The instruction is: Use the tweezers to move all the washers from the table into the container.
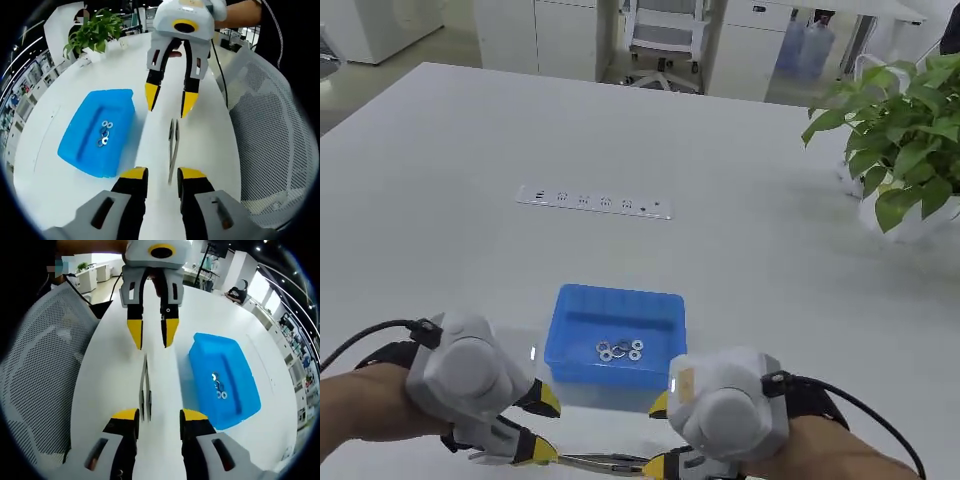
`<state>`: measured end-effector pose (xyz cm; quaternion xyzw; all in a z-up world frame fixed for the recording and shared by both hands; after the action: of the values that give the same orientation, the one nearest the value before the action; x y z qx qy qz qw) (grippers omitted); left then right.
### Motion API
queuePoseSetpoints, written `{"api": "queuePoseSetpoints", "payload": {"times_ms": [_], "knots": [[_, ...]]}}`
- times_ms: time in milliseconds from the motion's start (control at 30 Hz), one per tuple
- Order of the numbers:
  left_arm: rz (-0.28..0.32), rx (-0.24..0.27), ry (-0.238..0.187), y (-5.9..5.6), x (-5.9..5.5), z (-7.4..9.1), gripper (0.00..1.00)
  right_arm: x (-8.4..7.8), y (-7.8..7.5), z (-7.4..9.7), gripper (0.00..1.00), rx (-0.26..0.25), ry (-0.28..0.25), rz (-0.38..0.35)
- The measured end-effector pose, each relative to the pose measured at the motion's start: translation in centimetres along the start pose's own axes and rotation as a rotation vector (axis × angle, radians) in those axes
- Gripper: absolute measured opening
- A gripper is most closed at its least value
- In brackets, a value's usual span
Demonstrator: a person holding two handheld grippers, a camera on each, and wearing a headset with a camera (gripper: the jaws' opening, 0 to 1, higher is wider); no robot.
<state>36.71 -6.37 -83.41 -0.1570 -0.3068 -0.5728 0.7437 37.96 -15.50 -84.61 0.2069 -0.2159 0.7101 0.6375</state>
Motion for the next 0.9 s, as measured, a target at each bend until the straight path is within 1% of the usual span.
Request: {"api": "queuePoseSetpoints", "payload": {"times_ms": [33, 100, 167, 233, 367, 433, 467, 500, 567, 633, 667, 733, 800, 867, 900], "knots": [[0.008, 0.007, -0.008, 0.1, 0.1, 0.3, 0.29, 0.0, -0.1, 0.3, 0.38, -0.003, -0.006, -0.007], [0.026, 0.024, -0.029, 0.3, 0.4, 0.8, 0.31, 0.2, -0.4, 1.0, 0.41, -0.024, -0.034, -0.032], [0.052, 0.039, -0.057, 0.5, 0.7, 1.4, 0.33, 0.3, -1.0, 1.9, 0.44, -0.054, -0.066, -0.056], [0.071, 0.055, -0.079, 0.8, 1.0, 2.0, 0.35, 0.5, -1.5, 2.7, 0.48, -0.074, -0.101, -0.082], [0.101, 0.08, -0.111, 1.5, 1.2, 3.0, 0.41, 0.3, -2.0, 3.7, 0.58, -0.092, -0.139, -0.114], [0.108, 0.088, -0.124, 1.8, 1.3, 3.4, 0.45, 0.1, -2.3, 4.2, 0.62, -0.103, -0.157, -0.13], [0.109, 0.093, -0.13, 1.9, 1.4, 3.6, 0.48, 0.2, -2.4, 4.5, 0.63, -0.11, -0.177, -0.144], [0.115, 0.094, -0.137, 2.1, 1.6, 3.9, 0.51, 0.1, -2.4, 4.6, 0.66, -0.11, -0.182, -0.149], [0.118, 0.096, -0.141, 2.2, 1.6, 4.3, 0.54, 0.1, -2.6, 5.1, 0.71, -0.11, -0.209, -0.17], [0.117, 0.1, -0.141, 2.4, 1.6, 4.6, 0.57, -0.3, -2.8, 5.6, 0.74, -0.118, -0.214, -0.186], [0.12, 0.103, -0.142, 2.5, 1.7, 4.9, 0.58, -0.4, -2.9, 5.9, 0.76, -0.13, -0.222, -0.191], [0.129, 0.102, -0.158, 2.5, 2.0, 5.3, 0.63, -0.4, -3.0, 6.4, 0.79, -0.131, -0.247, -0.212], [0.136, 0.105, -0.173, 2.6, 1.9, 5.6, 0.66, -0.6, -3.1, 6.7, 0.83, -0.132, -0.255, -0.218], [0.142, 0.109, -0.178, 2.7, 2.0, 5.9, 0.68, -0.8, -3.1, 7.0, 0.85, -0.139, -0.262, -0.226], [0.146, 0.11, -0.18, 2.7, 2.1, 6.0, 0.69, -0.9, -3.1, 7.3, 0.87, -0.139, -0.274, -0.237]]}}
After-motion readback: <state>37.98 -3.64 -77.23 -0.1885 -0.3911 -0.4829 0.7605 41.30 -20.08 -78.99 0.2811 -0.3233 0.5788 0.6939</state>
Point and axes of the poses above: the centre of the closed fingertips' face, and the gripper's own axes: z roughly backward along the fingers, y roughly to its left, x roughly out of its top, the point moved 1 cm from there along z, roughly backward along the fingers, and after that the axes turned 7 degrees about x, right-handed, at the moved point
